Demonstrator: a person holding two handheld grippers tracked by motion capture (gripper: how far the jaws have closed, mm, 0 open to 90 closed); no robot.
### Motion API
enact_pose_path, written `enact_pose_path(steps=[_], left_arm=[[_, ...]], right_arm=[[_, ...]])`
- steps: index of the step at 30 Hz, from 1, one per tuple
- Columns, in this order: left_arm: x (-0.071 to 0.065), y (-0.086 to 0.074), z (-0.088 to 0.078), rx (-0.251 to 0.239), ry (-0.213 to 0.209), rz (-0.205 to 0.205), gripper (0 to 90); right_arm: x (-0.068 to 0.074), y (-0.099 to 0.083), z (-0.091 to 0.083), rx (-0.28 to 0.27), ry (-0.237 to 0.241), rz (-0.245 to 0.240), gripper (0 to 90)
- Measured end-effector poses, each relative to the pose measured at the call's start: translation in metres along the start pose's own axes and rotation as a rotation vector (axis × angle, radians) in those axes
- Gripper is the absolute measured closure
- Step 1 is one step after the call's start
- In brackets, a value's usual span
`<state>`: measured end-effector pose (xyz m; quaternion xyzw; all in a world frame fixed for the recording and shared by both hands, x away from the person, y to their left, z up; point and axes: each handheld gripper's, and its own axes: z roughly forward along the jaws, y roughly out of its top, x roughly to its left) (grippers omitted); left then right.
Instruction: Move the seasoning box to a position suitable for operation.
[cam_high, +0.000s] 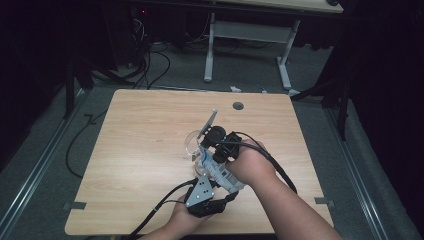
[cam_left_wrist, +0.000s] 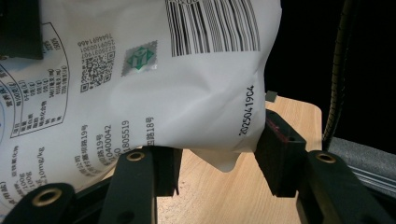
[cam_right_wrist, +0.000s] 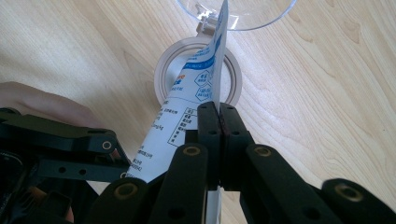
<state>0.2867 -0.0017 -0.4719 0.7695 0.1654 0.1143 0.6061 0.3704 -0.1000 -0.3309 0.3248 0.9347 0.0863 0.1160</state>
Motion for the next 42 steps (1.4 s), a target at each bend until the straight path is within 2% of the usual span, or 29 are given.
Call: enact_pose_path(steps=[42], left_arm=[[-0.0001, -0.0005, 0.0001, -0.005, 0.005, 0.008, 55.1]], right_arm=[[-0.0008, 0.0002, -0.0036, -0.001, -0.007, -0.004, 89.5]])
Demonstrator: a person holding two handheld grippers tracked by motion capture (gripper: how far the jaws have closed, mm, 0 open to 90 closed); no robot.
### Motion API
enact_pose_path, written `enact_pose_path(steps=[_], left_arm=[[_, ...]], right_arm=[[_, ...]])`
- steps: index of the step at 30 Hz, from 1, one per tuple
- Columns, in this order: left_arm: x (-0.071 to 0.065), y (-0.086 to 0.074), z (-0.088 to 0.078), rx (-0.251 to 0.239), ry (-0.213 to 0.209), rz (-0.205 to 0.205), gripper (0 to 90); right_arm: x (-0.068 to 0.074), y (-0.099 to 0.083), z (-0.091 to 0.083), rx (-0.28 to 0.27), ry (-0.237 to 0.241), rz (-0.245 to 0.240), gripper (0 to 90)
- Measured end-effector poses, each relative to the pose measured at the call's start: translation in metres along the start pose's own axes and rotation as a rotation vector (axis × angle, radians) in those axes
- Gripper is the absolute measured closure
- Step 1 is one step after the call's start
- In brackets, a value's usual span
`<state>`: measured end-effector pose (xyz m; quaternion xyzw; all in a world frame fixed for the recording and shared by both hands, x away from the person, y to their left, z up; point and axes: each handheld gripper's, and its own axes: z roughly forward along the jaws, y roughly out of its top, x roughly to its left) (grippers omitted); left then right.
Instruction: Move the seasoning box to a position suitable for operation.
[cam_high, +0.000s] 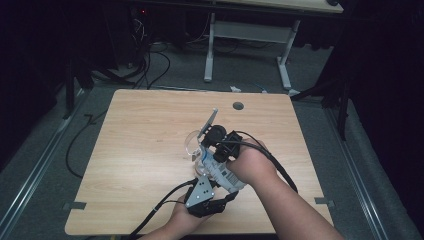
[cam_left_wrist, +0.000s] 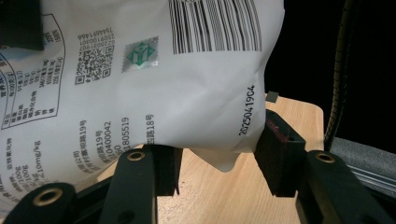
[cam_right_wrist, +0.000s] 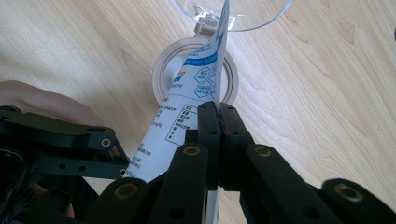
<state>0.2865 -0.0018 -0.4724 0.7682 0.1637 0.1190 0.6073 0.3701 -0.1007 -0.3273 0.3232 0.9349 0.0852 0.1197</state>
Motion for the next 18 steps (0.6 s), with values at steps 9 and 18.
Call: enact_pose_path(steps=[9, 18], left_arm=[[-0.0008, -0.0020, 0.0011, 0.004, 0.004, 0.007, 55.1], [-0.0025, -0.0052, 0.0030, 0.017, 0.004, 0.008, 54.9]], right_arm=[[0.0008, -0.0017, -0.0009, -0.002, -0.002, 0.001, 89.5], [0.0001, -0.0054, -0.0001, 0.001, -0.003, 0.004, 89.5]])
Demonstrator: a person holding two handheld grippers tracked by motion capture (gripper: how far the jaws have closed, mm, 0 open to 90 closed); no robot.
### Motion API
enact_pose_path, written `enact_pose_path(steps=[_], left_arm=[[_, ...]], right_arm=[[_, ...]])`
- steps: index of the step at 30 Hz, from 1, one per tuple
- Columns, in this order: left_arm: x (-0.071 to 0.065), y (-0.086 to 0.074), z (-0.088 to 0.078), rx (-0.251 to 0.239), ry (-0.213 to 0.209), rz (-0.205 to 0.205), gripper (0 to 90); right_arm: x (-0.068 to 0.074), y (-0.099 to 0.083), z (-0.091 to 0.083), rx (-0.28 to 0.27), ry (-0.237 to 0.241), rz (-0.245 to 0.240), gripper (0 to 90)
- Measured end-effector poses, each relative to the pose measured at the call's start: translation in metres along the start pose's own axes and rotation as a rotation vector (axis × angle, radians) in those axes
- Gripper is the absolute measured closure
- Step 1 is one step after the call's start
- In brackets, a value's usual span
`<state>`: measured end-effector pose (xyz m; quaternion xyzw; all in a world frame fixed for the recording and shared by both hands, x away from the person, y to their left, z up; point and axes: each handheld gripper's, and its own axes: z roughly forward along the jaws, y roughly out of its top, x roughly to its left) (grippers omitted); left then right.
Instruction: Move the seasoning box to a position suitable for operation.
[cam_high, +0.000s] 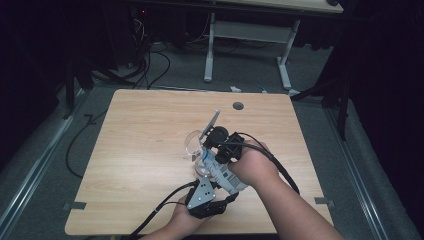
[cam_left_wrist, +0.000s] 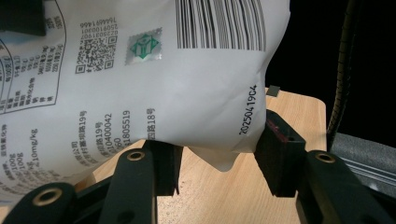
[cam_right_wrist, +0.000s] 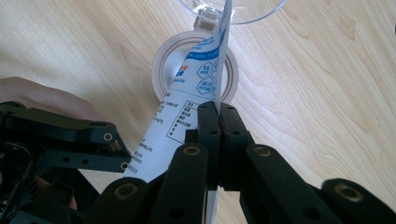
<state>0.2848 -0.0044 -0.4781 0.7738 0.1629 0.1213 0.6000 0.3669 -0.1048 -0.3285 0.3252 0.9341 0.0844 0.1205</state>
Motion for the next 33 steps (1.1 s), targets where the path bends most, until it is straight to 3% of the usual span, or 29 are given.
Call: enact_pose_path(steps=[15, 33], left_arm=[[-0.002, -0.008, 0.003, 0.027, -0.008, -0.001, 53.9], [0.003, -0.018, 0.006, 0.057, -0.013, -0.035, 52.8]], right_arm=[[0.001, -0.005, 0.001, 0.018, 0.003, -0.004, 89.5], [-0.001, -0.014, 0.001, 0.016, 0.018, 0.015, 89.4]])
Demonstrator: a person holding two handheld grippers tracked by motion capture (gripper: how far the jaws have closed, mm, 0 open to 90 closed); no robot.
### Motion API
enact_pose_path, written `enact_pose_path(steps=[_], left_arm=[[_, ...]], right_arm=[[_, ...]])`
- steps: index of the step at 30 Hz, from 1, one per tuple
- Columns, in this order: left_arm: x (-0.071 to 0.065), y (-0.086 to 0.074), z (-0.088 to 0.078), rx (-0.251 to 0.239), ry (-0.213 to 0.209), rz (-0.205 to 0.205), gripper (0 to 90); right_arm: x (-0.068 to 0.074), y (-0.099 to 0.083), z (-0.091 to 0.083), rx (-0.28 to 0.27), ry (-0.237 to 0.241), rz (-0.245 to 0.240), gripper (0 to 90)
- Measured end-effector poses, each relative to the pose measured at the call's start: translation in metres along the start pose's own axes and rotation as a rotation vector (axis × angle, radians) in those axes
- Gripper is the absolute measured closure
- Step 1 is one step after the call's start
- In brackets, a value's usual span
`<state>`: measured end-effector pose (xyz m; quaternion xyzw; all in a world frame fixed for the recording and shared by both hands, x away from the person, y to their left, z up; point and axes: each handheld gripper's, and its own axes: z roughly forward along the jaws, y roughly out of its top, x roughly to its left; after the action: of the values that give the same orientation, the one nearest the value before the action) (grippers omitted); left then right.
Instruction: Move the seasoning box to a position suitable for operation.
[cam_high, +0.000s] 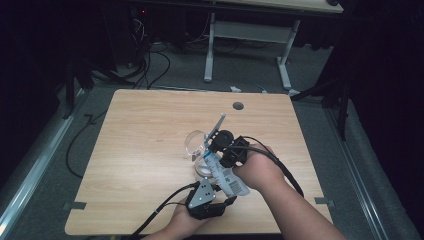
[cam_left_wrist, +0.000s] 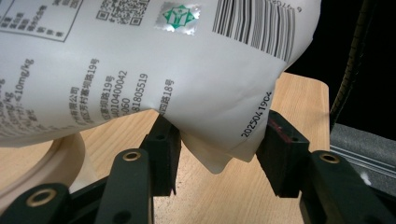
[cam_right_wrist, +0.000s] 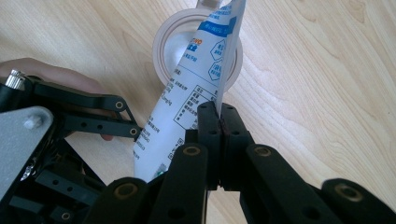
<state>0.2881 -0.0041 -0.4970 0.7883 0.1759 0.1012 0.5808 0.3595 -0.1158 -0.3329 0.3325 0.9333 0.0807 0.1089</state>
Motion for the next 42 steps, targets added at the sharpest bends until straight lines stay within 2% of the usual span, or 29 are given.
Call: enact_pose_path(steps=[19, 27, 35, 42], left_arm=[[0.005, -0.011, 0.004, 0.033, 0.009, -0.028, 52.4], [0.007, -0.012, 0.005, 0.046, 0.014, -0.031, 48.5], [0.006, -0.012, 0.003, 0.044, 0.031, 0.008, 39.2], [0.003, -0.015, 0.000, 0.064, 0.031, 0.032, 34.4]], right_arm=[[0.000, -0.008, 0.003, -0.006, 0.009, 0.019, 89.4], [-0.001, -0.008, 0.001, -0.014, 0.026, 0.038, 89.7], [-0.002, -0.009, 0.001, -0.009, 0.024, 0.033, 89.8], [-0.004, -0.010, -0.001, -0.001, 0.016, 0.034, 89.8]])
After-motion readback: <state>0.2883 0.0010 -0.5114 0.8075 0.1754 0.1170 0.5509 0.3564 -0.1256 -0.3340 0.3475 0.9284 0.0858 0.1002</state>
